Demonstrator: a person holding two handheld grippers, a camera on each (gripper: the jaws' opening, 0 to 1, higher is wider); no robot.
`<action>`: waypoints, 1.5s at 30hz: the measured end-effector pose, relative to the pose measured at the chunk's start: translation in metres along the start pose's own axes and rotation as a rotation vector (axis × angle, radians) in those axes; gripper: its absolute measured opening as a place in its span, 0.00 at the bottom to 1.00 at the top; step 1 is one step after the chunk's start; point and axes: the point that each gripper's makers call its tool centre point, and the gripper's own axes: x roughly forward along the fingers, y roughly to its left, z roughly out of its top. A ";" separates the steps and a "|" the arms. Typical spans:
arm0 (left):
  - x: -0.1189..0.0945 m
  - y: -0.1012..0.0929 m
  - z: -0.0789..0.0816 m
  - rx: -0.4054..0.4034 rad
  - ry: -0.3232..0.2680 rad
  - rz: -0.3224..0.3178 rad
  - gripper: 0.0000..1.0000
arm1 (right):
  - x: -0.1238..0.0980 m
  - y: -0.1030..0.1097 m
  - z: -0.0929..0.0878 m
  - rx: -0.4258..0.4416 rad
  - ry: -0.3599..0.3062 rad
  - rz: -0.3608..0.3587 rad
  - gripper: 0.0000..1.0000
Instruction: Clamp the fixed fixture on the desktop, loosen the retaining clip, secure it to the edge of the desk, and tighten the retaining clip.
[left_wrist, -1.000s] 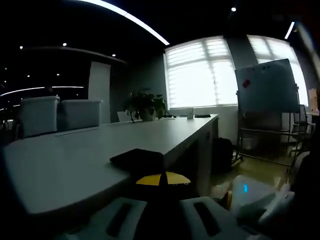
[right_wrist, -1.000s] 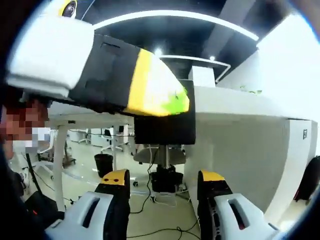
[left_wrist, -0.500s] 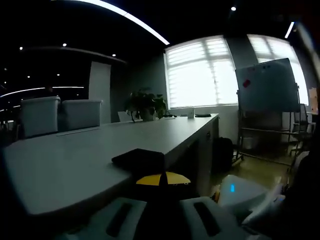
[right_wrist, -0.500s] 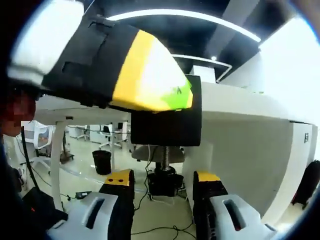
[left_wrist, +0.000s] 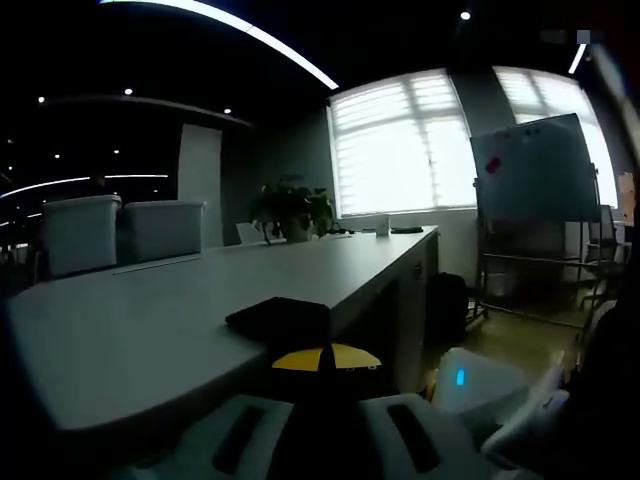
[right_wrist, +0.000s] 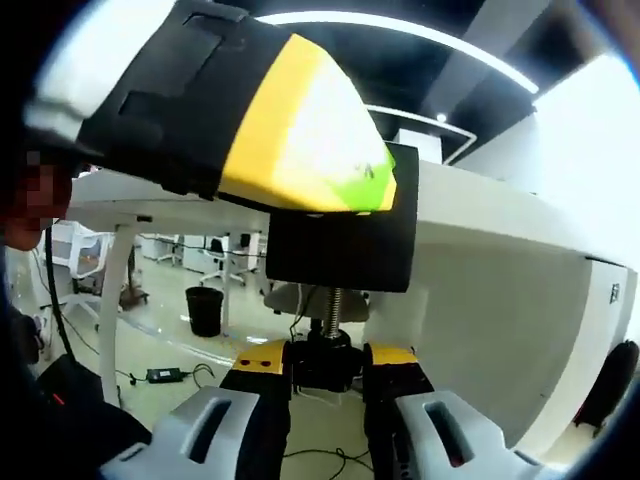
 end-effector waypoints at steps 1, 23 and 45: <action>0.000 0.000 0.000 0.001 0.000 0.001 0.01 | 0.001 -0.001 0.000 0.002 0.004 0.010 0.25; 0.002 0.001 -0.001 0.034 0.006 0.011 0.01 | 0.003 0.020 0.002 -0.087 -0.008 0.665 0.24; 0.005 -0.003 -0.002 0.057 0.028 -0.003 0.01 | -0.001 0.027 0.003 -0.114 -0.027 0.910 0.25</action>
